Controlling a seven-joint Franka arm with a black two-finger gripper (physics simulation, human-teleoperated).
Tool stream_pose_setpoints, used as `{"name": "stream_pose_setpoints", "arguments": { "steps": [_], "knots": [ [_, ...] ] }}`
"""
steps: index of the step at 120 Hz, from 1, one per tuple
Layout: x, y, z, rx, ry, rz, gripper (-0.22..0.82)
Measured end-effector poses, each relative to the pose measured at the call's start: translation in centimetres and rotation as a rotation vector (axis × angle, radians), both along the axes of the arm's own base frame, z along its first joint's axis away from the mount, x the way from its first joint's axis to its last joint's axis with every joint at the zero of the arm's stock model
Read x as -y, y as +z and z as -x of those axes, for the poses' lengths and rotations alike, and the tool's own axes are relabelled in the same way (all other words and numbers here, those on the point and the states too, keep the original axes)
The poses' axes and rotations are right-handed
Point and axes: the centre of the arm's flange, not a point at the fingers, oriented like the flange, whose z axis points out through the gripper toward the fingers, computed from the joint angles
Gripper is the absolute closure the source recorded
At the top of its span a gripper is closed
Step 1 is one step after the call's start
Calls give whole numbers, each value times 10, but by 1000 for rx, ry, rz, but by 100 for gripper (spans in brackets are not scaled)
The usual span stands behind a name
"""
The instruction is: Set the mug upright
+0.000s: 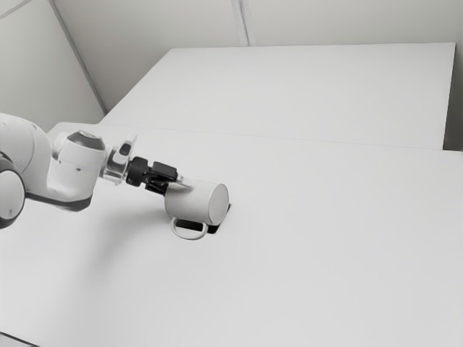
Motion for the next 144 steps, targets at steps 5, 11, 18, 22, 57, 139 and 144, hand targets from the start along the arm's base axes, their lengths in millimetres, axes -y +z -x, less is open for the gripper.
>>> {"name": "stream_pose_setpoints", "arguments": {
  "steps": [5, 11, 18, 22, 57, 139, 144],
  "knots": [
    [0, 2, 0, 8, -3, 0, 19],
    [0, 4, 0, 17, -7, -1, 25],
    [0, 8, -1, 28, -12, -1, 32],
    [1, 9, -1, 33, -14, -2, 37],
    [4, 27, -2, 82, -30, 14, 69],
    [53, 81, -17, 106, -32, -226, 79],
    [60, 89, -17, 100, -47, -294, 79]
  ]
}}
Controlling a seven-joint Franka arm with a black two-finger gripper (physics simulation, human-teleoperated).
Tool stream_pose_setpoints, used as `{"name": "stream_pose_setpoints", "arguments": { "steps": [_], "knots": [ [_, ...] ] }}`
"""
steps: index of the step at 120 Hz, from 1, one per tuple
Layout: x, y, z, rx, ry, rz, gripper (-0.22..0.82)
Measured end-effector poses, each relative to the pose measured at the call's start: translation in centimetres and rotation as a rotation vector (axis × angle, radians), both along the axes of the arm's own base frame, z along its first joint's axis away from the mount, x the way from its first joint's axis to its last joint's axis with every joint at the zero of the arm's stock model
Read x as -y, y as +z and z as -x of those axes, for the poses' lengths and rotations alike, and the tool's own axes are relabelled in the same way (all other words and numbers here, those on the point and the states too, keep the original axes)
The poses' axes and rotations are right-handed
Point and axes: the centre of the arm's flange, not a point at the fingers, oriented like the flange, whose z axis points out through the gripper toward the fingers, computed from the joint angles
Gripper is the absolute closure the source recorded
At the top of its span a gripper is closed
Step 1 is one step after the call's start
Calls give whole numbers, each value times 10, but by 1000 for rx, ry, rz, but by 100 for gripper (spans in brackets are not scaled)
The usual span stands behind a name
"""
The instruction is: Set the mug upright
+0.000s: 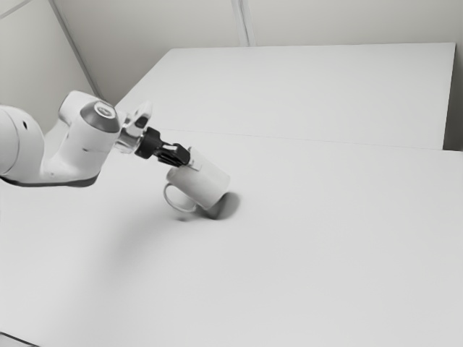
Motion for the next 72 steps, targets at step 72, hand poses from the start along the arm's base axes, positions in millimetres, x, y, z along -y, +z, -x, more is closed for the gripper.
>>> {"name": "stream_pose_setpoints", "arguments": {
  "steps": [72],
  "knots": [
    [51, -2, 5, -229, 229, -426, 79]
  ]
}}
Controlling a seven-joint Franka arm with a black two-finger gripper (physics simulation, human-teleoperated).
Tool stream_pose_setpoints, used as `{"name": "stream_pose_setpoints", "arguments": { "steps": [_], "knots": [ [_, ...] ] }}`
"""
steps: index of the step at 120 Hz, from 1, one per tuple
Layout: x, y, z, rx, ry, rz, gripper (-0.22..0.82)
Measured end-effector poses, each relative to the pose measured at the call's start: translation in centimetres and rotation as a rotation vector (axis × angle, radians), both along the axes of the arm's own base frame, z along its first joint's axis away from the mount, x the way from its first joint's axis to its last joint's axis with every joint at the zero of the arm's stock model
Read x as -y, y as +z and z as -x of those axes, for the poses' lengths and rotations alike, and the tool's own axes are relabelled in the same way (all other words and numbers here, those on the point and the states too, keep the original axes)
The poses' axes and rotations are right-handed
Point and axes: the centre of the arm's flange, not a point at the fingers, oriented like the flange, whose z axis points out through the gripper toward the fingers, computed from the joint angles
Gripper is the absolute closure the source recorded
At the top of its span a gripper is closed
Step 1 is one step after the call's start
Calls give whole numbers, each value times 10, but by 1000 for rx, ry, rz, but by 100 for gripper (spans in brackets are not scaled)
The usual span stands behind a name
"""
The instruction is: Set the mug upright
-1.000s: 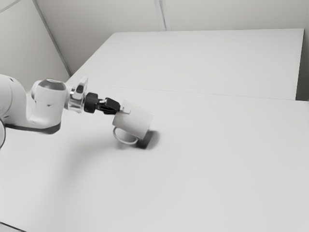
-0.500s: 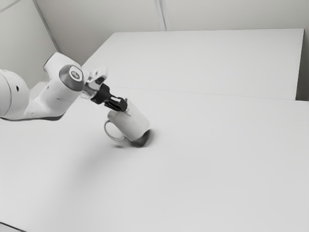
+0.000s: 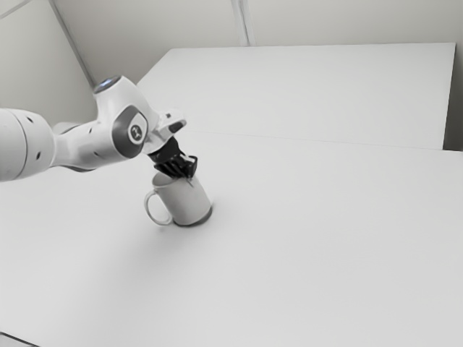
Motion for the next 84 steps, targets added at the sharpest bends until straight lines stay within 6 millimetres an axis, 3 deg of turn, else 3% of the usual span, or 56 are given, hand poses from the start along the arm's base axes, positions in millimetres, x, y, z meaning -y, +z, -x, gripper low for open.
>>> {"name": "stream_pose_setpoints", "arguments": {
  "steps": [84],
  "knots": [
    [19, -5, 8, -112, 244, -201, 79]
  ]
}}
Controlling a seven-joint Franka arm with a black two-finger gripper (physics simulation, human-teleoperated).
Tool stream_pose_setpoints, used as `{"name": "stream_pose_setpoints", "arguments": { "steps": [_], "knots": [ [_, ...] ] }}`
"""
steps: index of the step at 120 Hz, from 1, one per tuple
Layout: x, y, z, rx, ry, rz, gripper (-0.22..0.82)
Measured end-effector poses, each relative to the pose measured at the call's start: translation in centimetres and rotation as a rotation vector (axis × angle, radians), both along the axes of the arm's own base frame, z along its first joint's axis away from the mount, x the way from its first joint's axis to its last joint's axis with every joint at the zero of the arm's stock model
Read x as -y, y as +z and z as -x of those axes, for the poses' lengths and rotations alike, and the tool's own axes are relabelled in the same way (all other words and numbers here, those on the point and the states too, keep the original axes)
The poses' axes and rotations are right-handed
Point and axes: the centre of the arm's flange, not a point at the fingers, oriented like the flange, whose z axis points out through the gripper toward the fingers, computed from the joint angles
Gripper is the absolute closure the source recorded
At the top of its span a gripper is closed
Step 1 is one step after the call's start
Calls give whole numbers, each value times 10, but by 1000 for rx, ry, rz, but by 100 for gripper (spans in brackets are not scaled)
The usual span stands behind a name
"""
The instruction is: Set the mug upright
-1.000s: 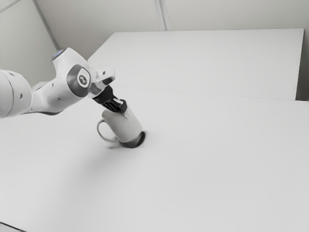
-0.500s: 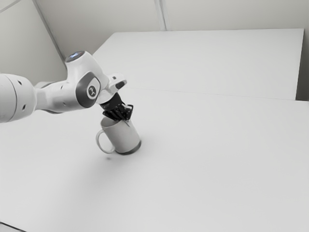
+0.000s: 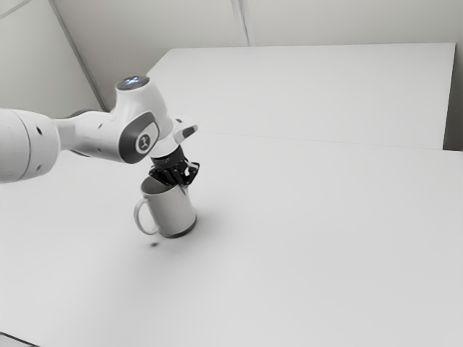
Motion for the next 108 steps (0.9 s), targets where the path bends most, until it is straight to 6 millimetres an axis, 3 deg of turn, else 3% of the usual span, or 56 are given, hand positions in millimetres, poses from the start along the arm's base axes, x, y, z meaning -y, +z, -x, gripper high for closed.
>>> {"name": "stream_pose_setpoints", "arguments": {
  "steps": [35, 56, 68, 85, 108],
  "knots": [
    [6, -14, -3, -6, 81, -15, 78],
    [6, -13, -4, -1, 115, -10, 40],
    [5, -13, -4, -3, 131, -7, 25],
    [0, -1, -7, -6, 161, -2, 13],
    [-5, 20, -2, -29, 193, 22, 5]
  ]
}}
